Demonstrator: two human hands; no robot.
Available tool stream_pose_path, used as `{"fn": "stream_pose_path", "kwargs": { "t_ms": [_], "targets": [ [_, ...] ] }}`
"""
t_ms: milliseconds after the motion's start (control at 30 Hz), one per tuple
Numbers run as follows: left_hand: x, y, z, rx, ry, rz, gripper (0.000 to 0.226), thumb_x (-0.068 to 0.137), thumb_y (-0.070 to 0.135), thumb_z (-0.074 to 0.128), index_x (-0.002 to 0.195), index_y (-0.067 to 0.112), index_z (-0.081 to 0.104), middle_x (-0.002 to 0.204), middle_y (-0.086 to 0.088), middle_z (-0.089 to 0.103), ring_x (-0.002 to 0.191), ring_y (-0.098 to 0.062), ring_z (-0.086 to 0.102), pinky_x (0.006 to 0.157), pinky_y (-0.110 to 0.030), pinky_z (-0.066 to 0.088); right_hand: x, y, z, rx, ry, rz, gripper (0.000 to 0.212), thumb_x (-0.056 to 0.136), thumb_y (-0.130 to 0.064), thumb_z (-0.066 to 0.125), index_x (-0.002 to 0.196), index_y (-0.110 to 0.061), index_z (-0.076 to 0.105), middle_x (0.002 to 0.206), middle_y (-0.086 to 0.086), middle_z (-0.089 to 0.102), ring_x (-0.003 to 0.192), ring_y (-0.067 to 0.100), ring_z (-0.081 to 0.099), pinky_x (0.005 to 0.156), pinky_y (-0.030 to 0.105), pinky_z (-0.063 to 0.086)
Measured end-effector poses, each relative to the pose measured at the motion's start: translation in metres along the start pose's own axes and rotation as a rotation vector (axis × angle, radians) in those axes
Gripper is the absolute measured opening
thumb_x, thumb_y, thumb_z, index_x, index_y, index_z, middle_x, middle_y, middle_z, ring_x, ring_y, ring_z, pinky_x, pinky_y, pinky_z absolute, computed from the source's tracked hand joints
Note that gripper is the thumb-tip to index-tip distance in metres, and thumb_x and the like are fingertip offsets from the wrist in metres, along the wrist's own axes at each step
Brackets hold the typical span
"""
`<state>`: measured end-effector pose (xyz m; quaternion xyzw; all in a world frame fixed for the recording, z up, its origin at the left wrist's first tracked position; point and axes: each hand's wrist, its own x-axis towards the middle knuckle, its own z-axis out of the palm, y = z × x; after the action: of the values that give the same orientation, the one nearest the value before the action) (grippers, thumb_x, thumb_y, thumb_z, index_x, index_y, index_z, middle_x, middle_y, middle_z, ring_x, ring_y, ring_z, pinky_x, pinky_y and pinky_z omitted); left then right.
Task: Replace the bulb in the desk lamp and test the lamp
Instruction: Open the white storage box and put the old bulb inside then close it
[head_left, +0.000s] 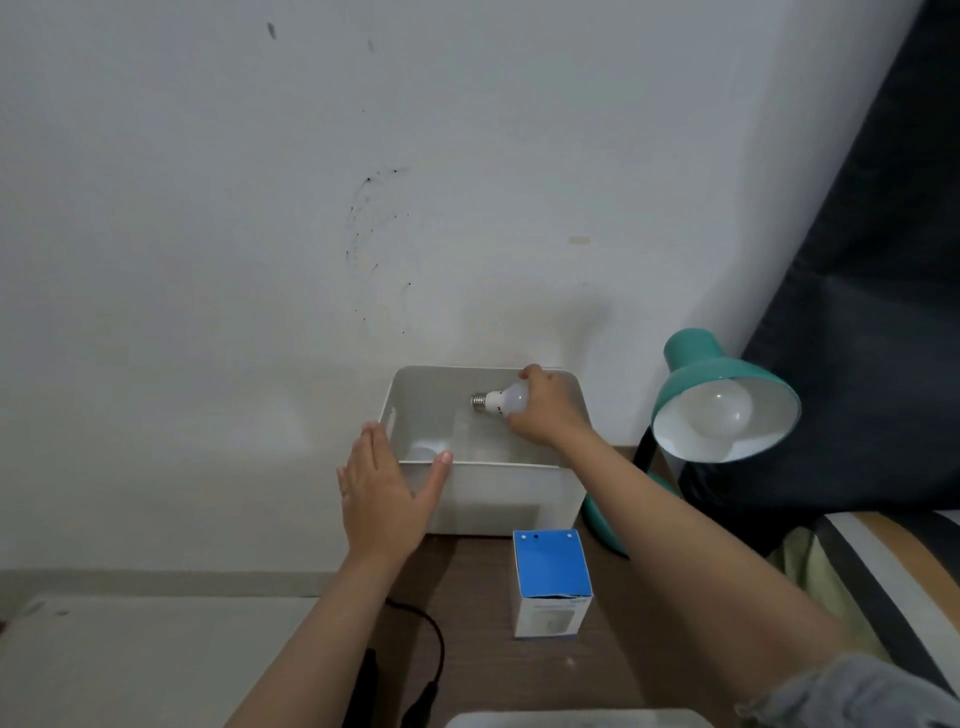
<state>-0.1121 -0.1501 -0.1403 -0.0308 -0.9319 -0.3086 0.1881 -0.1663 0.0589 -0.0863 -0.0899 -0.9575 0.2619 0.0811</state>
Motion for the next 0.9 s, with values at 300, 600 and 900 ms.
{"fn": "stream_pose_path", "kwargs": {
  "t_ms": [300, 600, 900],
  "targets": [
    [-0.003, 0.014, -0.018, -0.035, -0.107, -0.119, 0.095, 0.084, 0.063, 0.046, 0.147, 0.004, 0.007, 0.158, -0.015, 0.013, 0.145, -0.029, 0.015, 0.114, -0.057, 0.009, -0.111, 0.007, -0.022, 0.300, 0.356, -0.263, 0.031, 0.083, -0.011, 0.063, 0.113, -0.008, 0.056, 0.108, 0.006, 0.059, 0.099, 0.008, 0.051, 0.086, 0.016, 0.038],
    [-0.154, 0.028, -0.061, -0.353, -0.107, -0.203, 0.074, 0.080, 0.048, 0.063, 0.136, 0.007, 0.037, 0.139, -0.013, 0.045, 0.130, -0.030, 0.040, 0.110, -0.047, 0.034, -0.334, 0.086, -0.001, 0.283, 0.252, -0.107, 0.019, 0.081, -0.016, 0.063, 0.100, -0.014, 0.063, 0.095, -0.004, 0.061, 0.090, 0.009, 0.058, 0.078, 0.020, 0.046],
    [-0.305, -0.001, -0.074, -0.151, -0.401, -0.272, 0.055, 0.074, 0.056, 0.060, 0.098, 0.007, 0.056, 0.098, -0.014, 0.060, 0.094, -0.032, 0.059, 0.079, -0.046, 0.053, -0.420, 0.145, 0.016, -0.088, -0.094, 0.269, 0.064, 0.082, -0.044, 0.061, 0.134, -0.013, 0.040, 0.122, 0.016, 0.049, 0.113, 0.034, 0.042, 0.095, 0.042, 0.037]
  ]
}}
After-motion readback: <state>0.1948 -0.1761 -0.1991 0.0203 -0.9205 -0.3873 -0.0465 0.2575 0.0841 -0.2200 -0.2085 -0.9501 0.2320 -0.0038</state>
